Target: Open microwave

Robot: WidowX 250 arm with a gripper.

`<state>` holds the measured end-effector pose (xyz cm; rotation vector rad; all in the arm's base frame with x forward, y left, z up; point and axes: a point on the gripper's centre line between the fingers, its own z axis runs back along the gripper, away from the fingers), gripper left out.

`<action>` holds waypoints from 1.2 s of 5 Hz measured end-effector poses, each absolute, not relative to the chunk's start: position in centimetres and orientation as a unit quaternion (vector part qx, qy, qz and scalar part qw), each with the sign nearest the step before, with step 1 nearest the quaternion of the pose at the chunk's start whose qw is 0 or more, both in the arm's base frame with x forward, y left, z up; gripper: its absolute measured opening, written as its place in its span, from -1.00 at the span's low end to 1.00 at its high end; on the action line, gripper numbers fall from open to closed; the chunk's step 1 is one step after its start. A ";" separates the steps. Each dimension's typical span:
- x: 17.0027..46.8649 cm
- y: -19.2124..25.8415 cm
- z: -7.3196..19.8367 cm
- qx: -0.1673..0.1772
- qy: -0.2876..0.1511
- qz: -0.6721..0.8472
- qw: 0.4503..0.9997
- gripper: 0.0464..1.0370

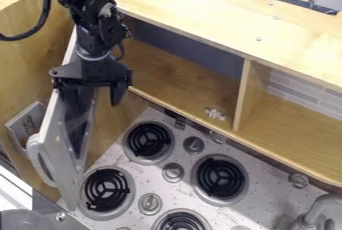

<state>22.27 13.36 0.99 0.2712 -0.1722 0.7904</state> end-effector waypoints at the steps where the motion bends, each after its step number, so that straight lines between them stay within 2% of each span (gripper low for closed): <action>1: 22.3 13.4 1.1 0.132 -0.085 0.383 0.910 0.93; 3: 24.8 10.3 1.9 0.127 -0.101 0.325 0.932 0.93; 4: 26.6 8.2 4.2 0.128 -0.131 0.289 0.940 0.93; 6: 27.6 6.7 9.4 0.162 -0.189 0.257 0.934 0.93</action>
